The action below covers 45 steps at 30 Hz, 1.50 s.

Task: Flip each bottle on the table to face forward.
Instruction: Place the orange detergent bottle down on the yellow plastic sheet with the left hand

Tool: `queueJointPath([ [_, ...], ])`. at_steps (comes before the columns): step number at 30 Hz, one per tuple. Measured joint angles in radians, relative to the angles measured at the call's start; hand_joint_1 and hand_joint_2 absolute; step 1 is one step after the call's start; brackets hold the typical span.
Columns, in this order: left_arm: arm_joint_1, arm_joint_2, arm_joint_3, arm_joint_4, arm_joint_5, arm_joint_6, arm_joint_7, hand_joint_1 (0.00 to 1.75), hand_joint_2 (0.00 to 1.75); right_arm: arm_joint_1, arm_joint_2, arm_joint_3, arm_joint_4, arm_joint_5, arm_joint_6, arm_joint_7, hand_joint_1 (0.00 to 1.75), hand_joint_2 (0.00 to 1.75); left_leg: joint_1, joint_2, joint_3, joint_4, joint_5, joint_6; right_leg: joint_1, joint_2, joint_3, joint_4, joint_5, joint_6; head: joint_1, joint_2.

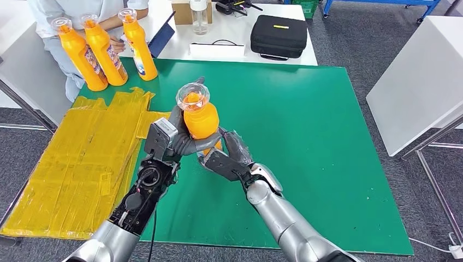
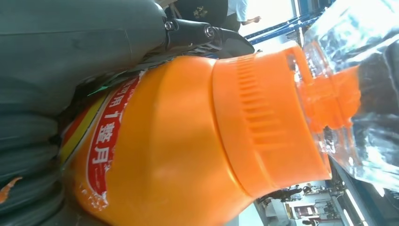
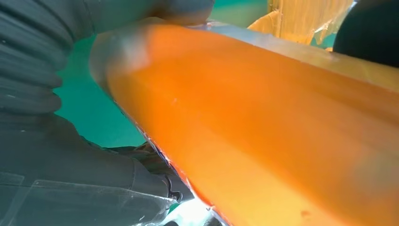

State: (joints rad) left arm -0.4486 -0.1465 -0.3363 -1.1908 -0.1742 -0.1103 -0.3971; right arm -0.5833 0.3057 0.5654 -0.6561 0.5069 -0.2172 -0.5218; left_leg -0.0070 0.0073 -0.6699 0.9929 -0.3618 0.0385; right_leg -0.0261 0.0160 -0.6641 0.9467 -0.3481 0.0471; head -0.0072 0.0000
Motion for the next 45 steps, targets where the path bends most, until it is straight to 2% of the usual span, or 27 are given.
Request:
queueJointPath([
  [3, 0.002, 0.0, 0.001, 0.007, 0.007, -0.008, -0.007, 0.02, 1.75, 0.004, -0.007, 0.006, 0.0, 0.002, -0.001, -0.001, 1.75, 1.75, 0.0, 0.0, 0.0, 0.0, 0.0, 0.0, 0.0, 0.0, 0.0, 0.0, 0.0, 0.0, 0.0, 0.0],
  [7, 0.002, -0.001, 0.001, 0.019, 0.009, -0.013, -0.01, 1.72, 1.75, 0.006, -0.016, 0.017, 0.0, 0.001, -0.003, -0.002, 1.75, 1.75, 0.0, 0.0, 0.0, 0.0, 0.0, 0.0, 0.0, 0.0, 0.0, 0.0, 0.0, 0.0, 0.0, 0.0],
  [28, -0.016, -0.012, 0.0, 0.047, 0.037, 0.008, -0.027, 1.75, 1.75, 0.058, -0.033, 0.015, -0.069, -0.063, -0.06, -0.006, 1.75, 1.75, 0.0, 0.0, 0.0, 0.0, 0.0, 0.0, 0.0, 0.0, 0.0, 0.0, 0.0, 0.0, 0.0, 0.0],
  [29, -0.017, -0.013, 0.0, 0.047, 0.042, 0.01, -0.027, 1.75, 1.75, 0.061, -0.034, 0.013, -0.075, -0.067, -0.065, -0.009, 1.44, 1.75, 0.0, 0.0, 0.0, 0.0, 0.0, 0.0, 0.0, 0.0, 0.0, 0.0, 0.0, 0.0, 0.0, 0.0],
  [32, -0.021, -0.017, 0.0, 0.047, 0.06, 0.022, -0.024, 1.75, 1.75, 0.076, -0.04, 0.003, -0.106, -0.082, -0.077, -0.014, 0.14, 1.75, 0.0, 0.0, 0.0, 0.0, 0.0, 0.0, 0.0, 0.0, 0.0, 0.0, 0.0, 0.0, 0.0, 0.0],
  [33, -0.023, -0.018, 0.001, 0.047, 0.065, 0.032, -0.021, 1.75, 1.75, 0.084, -0.042, 0.0, -0.123, -0.089, -0.081, -0.016, 0.0, 1.75, 0.0, 0.0, 0.0, 0.0, 0.0, 0.0, 0.0, 0.0, 0.0, 0.0, 0.0, 0.0, 0.0, 0.0],
  [37, -0.023, -0.014, 0.019, 0.04, 0.048, 0.14, -0.009, 1.75, 1.75, 0.131, -0.054, -0.013, -0.223, -0.128, -0.088, -0.03, 0.0, 1.75, 0.0, 0.0, 0.0, 0.0, 0.0, 0.0, 0.0, 0.0, -0.001, 0.0, 0.0, 0.0, 0.0, 0.0],
  [42, -0.02, 0.005, 0.043, 0.014, -0.179, 0.39, 0.005, 1.75, 1.75, 0.227, -0.081, -0.054, -0.415, -0.214, -0.084, -0.029, 0.0, 1.75, 0.0, -0.001, -0.001, 0.0, 0.0, 0.0, 0.0, -0.001, -0.001, 0.0, 0.0, 0.0, 0.0, 0.0],
  [45, -0.02, 0.013, 0.051, 0.007, -0.213, 0.419, 0.009, 1.75, 1.75, 0.269, -0.097, -0.071, -0.502, -0.227, -0.08, -0.027, 0.0, 1.75, 0.0, 0.0, -0.001, 0.0, 0.0, 0.0, 0.0, -0.001, -0.001, 0.0, 0.0, 0.0, 0.0, 0.0],
])
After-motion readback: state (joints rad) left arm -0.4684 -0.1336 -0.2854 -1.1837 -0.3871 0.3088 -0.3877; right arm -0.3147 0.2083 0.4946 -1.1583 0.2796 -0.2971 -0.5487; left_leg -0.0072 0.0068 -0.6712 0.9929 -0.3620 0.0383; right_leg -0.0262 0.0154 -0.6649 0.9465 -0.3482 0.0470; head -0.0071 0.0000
